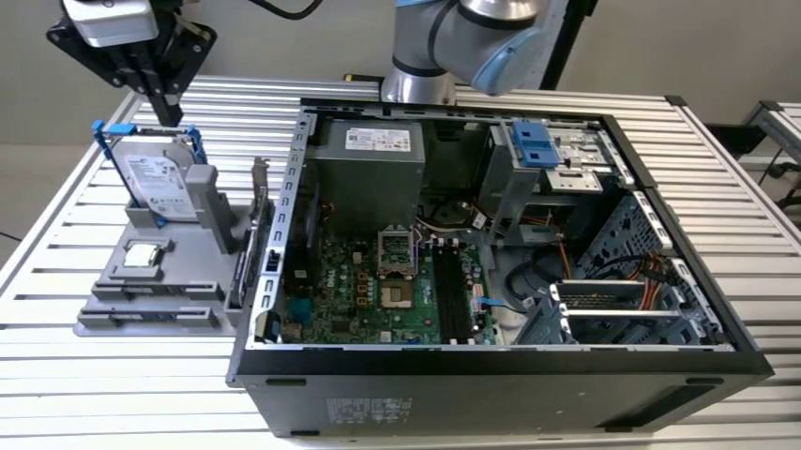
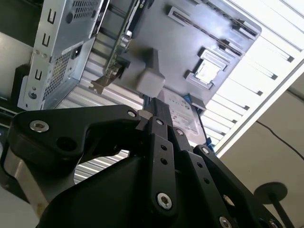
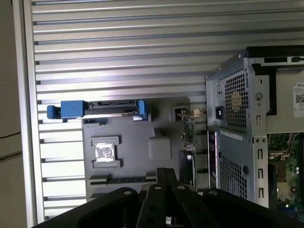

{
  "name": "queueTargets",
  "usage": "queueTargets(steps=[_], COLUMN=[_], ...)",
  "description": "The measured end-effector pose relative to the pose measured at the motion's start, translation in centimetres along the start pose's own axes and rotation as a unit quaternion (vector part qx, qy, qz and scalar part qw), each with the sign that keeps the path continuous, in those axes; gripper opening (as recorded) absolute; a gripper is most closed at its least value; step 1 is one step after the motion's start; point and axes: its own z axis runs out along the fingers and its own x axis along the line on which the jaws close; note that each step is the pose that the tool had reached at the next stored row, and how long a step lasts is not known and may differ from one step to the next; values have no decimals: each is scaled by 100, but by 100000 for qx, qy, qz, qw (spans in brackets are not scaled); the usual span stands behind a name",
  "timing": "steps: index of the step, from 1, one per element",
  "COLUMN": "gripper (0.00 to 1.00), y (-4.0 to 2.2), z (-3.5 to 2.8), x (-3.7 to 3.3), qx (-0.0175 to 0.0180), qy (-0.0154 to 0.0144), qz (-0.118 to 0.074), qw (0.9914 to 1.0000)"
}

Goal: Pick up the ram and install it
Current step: 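Reach for the ram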

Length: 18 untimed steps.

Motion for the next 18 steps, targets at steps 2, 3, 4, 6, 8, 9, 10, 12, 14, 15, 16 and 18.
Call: queueTargets(steps=[2, 3, 4, 6, 8, 9, 10, 12, 14, 15, 16, 18], gripper=[0, 0, 0, 0, 0, 0, 0, 0, 0, 0, 0, 0], y=[-2, -4, -5, -7, -10, -11, -12, -15, -17, -18, -19, -21], z=[-1, -1, -1, -2, -3, -3, -3, -4, -4, -5, -5, -5], x=[34, 51, 68, 103, 136, 155, 173, 206, 237, 252, 268, 296], qx=[3, 8, 7, 11, 16, 13, 17, 22, 30, 30, 32, 41], qy=[44, 69, 90, 141, 190, 212, 241, 298, 373, 408, 445, 591], qz=[5, 6, 7, 12, 11, 14, 14, 14, 18, 20, 22, 31], qw=[100000, 100000, 100000, 100000, 100000, 100000, 100000, 100000, 99999, 99999, 99999, 99998])
